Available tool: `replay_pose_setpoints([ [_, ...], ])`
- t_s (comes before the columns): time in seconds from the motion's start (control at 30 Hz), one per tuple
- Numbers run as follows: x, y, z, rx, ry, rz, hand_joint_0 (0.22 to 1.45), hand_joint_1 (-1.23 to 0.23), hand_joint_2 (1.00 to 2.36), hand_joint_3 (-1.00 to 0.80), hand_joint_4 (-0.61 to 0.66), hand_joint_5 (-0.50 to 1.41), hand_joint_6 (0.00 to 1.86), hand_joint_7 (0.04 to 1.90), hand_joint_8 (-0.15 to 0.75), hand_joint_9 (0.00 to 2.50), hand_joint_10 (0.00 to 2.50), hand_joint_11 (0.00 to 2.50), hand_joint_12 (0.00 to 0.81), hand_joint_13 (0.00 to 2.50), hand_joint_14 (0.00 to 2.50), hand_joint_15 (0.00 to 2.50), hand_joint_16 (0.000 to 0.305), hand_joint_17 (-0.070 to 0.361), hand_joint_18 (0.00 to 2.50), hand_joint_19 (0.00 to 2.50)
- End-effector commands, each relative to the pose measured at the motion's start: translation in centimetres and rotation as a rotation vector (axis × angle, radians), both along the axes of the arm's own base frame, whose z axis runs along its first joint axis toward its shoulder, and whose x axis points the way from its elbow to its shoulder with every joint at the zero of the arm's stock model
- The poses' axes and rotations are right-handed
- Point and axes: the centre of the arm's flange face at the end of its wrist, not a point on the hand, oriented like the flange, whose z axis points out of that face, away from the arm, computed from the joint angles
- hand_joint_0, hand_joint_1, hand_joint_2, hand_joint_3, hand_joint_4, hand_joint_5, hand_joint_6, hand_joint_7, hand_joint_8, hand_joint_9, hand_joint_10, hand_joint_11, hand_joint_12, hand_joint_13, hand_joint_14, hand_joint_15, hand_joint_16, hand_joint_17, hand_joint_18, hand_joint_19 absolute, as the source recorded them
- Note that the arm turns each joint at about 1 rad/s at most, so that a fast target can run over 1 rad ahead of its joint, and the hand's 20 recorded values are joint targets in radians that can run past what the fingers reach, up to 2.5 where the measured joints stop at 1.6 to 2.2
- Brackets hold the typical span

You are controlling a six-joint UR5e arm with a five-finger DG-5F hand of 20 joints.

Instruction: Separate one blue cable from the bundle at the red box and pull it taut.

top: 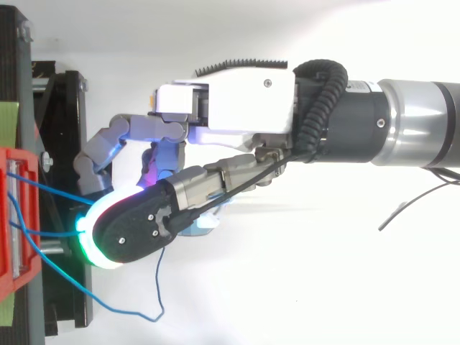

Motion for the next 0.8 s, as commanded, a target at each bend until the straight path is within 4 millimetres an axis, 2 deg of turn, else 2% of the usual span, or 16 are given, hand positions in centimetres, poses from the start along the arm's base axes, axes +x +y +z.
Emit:
replay_pose_setpoints([
  [0.0,-0.02,0.02,-0.04,-0.008,0.002,-0.001,0.60,-0.40,1.00,-0.50,0.00,-0.07,0.87,1.06,0.232,1.59,0.02,1.73,0.344,1.12,0.03,1.02,0.048,0.108,0.84,0.91],
  [0.07,-0.01,0.03,0.02,-0.008,0.002,0.001,0.61,-0.54,1.00,-0.45,0.02,-0.07,0.86,1.09,0.231,1.56,0.02,1.73,0.350,1.11,0.03,1.02,0.048,0.109,0.84,0.91],
  [0.1,-0.01,0.03,0.02,-0.008,0.002,0.001,0.61,-0.61,1.01,-0.36,0.04,-0.07,0.86,1.11,0.236,1.54,0.02,1.74,0.353,1.10,0.03,1.04,0.049,0.111,0.84,0.90],
  [0.23,-0.02,0.02,-0.04,-0.008,0.002,-0.001,0.61,-0.81,1.01,-0.22,0.09,-0.11,0.90,1.03,0.285,1.48,0.00,1.71,0.410,1.08,0.03,1.01,0.059,0.133,0.86,0.86],
  [0.33,-0.01,0.02,0.02,-0.008,0.002,-0.001,0.66,-0.89,1.01,-0.17,0.00,-0.13,0.93,1.02,0.249,1.35,0.08,1.73,0.384,0.99,0.03,1.00,0.055,0.124,0.78,0.87],
  [0.4,-0.02,0.02,0.00,-0.010,0.004,-0.001,0.69,-0.92,1.01,-0.24,-0.02,-0.15,0.94,1.00,0.237,1.31,0.03,1.77,0.369,0.96,0.03,0.99,0.052,0.118,0.75,0.86],
  [0.43,-0.02,0.02,0.00,-0.010,0.004,-0.001,0.73,-0.90,1.01,-0.40,-0.03,-0.15,0.94,0.97,0.231,1.28,0.03,1.77,0.364,0.94,0.03,0.98,0.052,0.117,0.75,0.84],
  [0.5,-0.02,0.02,0.00,-0.010,0.004,-0.001,0.75,-0.89,1.00,-0.50,-0.02,-0.15,0.94,0.93,0.233,1.28,0.03,1.76,0.367,0.94,0.03,0.97,0.052,0.117,0.75,0.82],
  [0.57,-0.02,0.02,0.00,-0.010,0.004,-0.001,0.69,-0.88,1.00,-0.50,0.02,-0.14,0.93,0.95,0.235,1.29,0.01,1.75,0.366,0.93,0.03,0.96,0.051,0.116,0.75,0.83],
  [0.63,-0.01,0.02,0.02,-0.010,0.002,-0.001,0.56,-0.77,1.00,-0.50,0.07,-0.12,0.91,0.98,0.255,1.37,0.00,1.71,0.372,0.96,0.03,0.96,0.052,0.116,0.76,0.84],
  [0.67,0.01,0.02,0.03,-0.009,0.001,-0.001,0.54,-0.73,1.00,-0.50,0.08,-0.11,0.91,0.98,0.264,1.39,0.00,1.70,0.377,0.97,0.03,0.96,0.053,0.119,0.78,0.84],
  [0.7,0.01,0.02,0.03,-0.011,0.001,-0.001,0.50,-0.61,1.00,-0.50,0.08,-0.10,0.91,0.98,0.271,1.45,0.00,1.67,0.388,1.01,0.03,0.96,0.055,0.124,0.82,0.83],
  [0.77,-0.01,0.02,0.02,-0.013,0.002,-0.001,0.51,-0.36,1.00,-0.50,0.07,-0.08,0.90,1.00,0.267,1.48,0.01,1.68,0.383,1.04,0.03,0.96,0.053,0.120,0.83,0.85],
])
